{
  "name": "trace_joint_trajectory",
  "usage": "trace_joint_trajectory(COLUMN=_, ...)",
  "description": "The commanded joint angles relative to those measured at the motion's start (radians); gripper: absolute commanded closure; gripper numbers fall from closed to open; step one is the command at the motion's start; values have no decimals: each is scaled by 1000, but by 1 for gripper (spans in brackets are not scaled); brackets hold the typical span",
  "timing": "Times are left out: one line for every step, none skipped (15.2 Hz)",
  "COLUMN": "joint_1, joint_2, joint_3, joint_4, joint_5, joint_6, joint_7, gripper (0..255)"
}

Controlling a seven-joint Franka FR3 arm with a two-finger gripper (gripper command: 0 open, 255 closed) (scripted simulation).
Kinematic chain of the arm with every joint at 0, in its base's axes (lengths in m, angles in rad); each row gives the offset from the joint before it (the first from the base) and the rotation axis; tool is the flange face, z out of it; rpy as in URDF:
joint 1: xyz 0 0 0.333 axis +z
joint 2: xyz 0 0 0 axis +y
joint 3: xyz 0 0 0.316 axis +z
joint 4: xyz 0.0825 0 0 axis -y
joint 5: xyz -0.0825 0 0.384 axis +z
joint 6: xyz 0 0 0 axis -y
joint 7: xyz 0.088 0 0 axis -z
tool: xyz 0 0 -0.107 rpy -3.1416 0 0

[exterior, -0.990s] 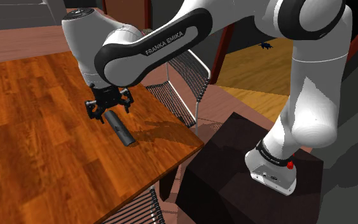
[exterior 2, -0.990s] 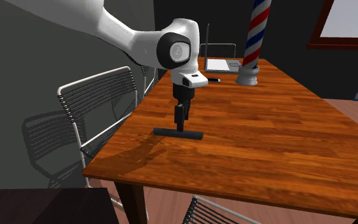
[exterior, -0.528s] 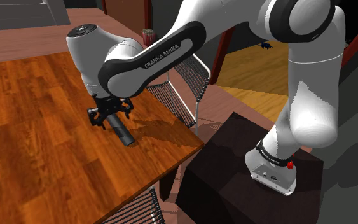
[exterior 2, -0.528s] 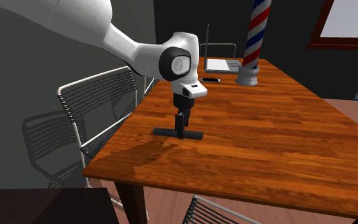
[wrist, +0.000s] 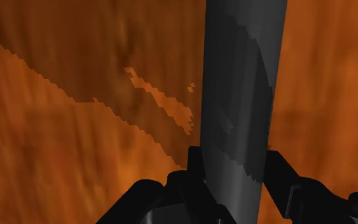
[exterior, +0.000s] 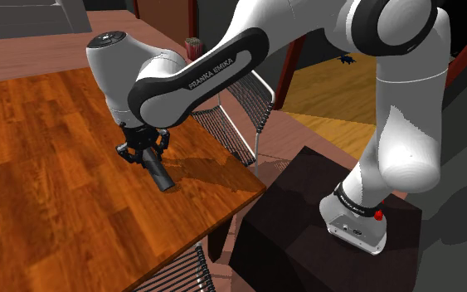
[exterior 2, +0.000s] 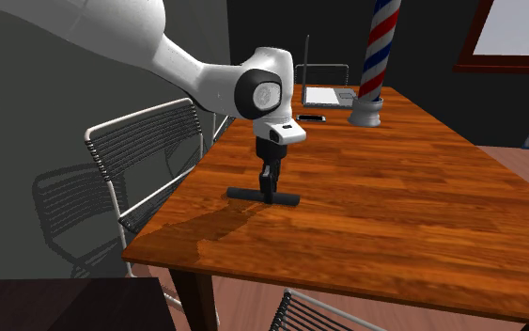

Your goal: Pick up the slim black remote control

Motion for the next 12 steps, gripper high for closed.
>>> trace_joint_trajectory(joint_1=0, joint_2=2, joint_3=-1, joint_4=-2, joint_5=0, joint_6=-1, joint_7=0, gripper=255)
trace_joint_trajectory(joint_1=-1, joint_2=2, joint_3=-1, joint_4=0, joint_5=0, joint_6=-1, joint_7=0, gripper=255)
trace_joint_trajectory(joint_1=-2, joint_2=-4, joint_3=1, joint_4=4, joint_5=3, joint_6=-11, joint_7=-3, gripper=255)
trace_joint_trajectory(joint_1=-3, joint_2=-11, joint_3=3, joint_4=8, joint_5=7, joint_6=-22, joint_7=-6, gripper=255)
trace_joint_trajectory(joint_1=-4, joint_2=-17, joint_3=5, joint_4=12, joint_5=11, joint_6=-32, joint_7=-9, gripper=255)
trace_joint_trajectory(joint_1=-5, joint_2=-24, joint_3=7, joint_4=17, joint_5=15, joint_6=-42, joint_7=-11, gripper=255)
trace_joint_trajectory(joint_1=-6, joint_2=-30, joint_3=9, joint_4=22, joint_5=18, joint_6=-52, joint_7=-14, gripper=255)
trace_joint_trajectory(joint_1=-7, joint_2=-36, joint_3=11, joint_4=27, joint_5=22, joint_6=-63, joint_7=-17, gripper=255)
trace_joint_trajectory(joint_1=-8, joint_2=-41, joint_3=13, joint_4=33, joint_5=25, joint_6=-74, joint_7=-19, gripper=255)
trace_joint_trajectory(joint_1=-9, joint_2=-47, joint_3=15, joint_4=39, joint_5=29, joint_6=-84, joint_7=-22, gripper=255)
trace_joint_trajectory(joint_1=-9, joint_2=-52, joint_3=16, joint_4=45, joint_5=32, joint_6=-95, joint_7=-24, gripper=255)
trace_joint_trajectory(joint_1=-10, joint_2=-57, joint_3=18, joint_4=51, joint_5=35, joint_6=-106, joint_7=-27, gripper=255)
